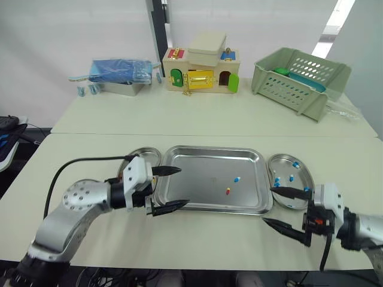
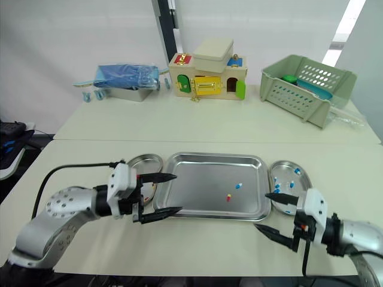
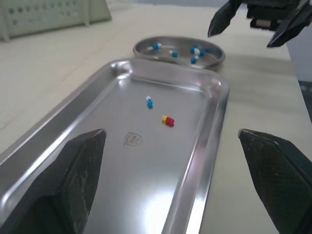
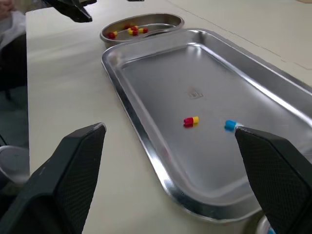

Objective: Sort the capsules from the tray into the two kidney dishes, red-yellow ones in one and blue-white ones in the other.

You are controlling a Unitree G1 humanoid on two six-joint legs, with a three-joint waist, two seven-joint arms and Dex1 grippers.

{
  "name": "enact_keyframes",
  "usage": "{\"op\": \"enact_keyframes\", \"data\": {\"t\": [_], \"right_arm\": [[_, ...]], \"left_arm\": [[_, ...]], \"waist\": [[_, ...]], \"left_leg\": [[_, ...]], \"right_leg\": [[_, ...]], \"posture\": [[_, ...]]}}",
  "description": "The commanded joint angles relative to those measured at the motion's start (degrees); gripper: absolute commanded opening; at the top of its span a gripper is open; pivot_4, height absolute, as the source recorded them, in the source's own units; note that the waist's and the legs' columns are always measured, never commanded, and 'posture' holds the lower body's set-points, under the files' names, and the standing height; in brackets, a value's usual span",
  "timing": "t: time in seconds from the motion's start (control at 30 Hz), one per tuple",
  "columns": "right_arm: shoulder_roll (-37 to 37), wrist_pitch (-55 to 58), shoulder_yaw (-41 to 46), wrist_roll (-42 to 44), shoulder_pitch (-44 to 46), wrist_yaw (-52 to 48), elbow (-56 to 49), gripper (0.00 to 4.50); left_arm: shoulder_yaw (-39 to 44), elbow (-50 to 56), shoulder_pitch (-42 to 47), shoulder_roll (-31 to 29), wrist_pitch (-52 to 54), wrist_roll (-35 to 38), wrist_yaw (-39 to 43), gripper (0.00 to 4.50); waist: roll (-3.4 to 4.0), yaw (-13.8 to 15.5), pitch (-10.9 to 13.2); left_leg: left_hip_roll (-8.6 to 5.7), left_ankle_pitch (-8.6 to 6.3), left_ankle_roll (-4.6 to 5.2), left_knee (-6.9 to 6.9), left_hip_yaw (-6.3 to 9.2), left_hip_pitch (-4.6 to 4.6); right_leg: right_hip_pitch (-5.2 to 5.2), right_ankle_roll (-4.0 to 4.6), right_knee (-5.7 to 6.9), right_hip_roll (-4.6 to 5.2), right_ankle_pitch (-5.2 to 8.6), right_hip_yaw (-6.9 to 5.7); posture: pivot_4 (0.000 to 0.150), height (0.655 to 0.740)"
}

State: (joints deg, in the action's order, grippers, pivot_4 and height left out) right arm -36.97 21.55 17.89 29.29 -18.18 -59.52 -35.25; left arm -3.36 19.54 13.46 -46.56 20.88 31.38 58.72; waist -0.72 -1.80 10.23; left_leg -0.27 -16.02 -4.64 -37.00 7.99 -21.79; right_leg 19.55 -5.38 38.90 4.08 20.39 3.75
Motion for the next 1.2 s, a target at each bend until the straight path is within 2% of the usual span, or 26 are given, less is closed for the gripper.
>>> {"op": "enact_keyframes", "data": {"t": [0.03,0.2,0.37,0.6,0.87,0.97,1.2], "right_arm": [[2.1,-2.2,3.6,0.9,-5.7,3.7,-6.6,4.47],[5.4,-8.3,4.8,-3.3,-15.7,5.6,-7.7,4.47],[6.8,-11.9,4.5,-5.4,-18.5,7.4,-4.9,4.47],[7.5,-14.4,3.0,-6.7,-19.5,9.7,-4.2,4.47],[8.7,-18.1,1.8,-7.8,-23.1,10.1,-3.0,4.47],[8.6,-18.4,1.3,-7.9,-23.4,10.6,-3.1,4.5],[7.9,-17.6,0.1,-8.0,-22.8,12.0,-4.1,4.5]], "left_arm": [[-5.9,-4.3,7.0,0.4,2.6,-4.0,3.9,4.5],[-15.0,-13.5,19.3,5.9,3.7,-11.4,6.8,4.5],[-22.0,-18.9,26.4,11.1,4.3,-18.0,8.5,4.5],[-26.7,-21.1,31.8,17.6,6.7,-24.4,6.7,4.5],[-29.5,-21.5,32.7,20.6,9.8,-29.3,5.8,4.5],[-29.9,-21.4,32.6,21.0,10.3,-30.1,6.0,3.88],[-31.1,-21.6,31.8,21.4,9.1,-32.5,5.6,1.56]], "waist": [[0.01,-0.2,0.0],[0.0,-0.6,0.0],[-0.04,-0.8,0.0],[-0.06,-0.6,0.0],[-0.06,-0.5,0.0],[-0.06,-0.5,0.0],[-0.06,-0.4,0.0]], "left_leg": [[-0.01,0.0,0.0,0.0,-0.01,0.02],[0.02,0.01,0.0,0.0,-0.01,0.04],[0.0,0.01,-0.01,-0.02,-0.06,0.03],[0.0,0.01,-0.01,-0.04,-0.05,0.01],[0.0,0.01,-0.01,-0.04,-0.05,0.01],[0.0,0.01,-0.01,-0.04,-0.05,0.02],[0.0,0.01,-0.01,-0.04,-0.05,0.01]], "right_leg": [[0.0,0.0,0.02,0.0,0.0,0.01],[0.0,0.0,0.06,-0.04,0.0,0.01],[0.0,0.0,0.03,-0.04,0.0,0.06],[0.0,-0.01,0.03,-0.03,0.0,0.05],[0.0,-0.01,0.03,-0.03,0.01,0.07],[0.0,-0.01,0.04,-0.03,0.01,0.07],[0.0,-0.01,0.04,-0.02,0.01,0.07]], "posture": [[0.15,0.74],[0.15,0.74],[0.15,0.74],[0.15,0.74],[0.15,0.74],[0.15,0.74],[0.15,0.74]]}}
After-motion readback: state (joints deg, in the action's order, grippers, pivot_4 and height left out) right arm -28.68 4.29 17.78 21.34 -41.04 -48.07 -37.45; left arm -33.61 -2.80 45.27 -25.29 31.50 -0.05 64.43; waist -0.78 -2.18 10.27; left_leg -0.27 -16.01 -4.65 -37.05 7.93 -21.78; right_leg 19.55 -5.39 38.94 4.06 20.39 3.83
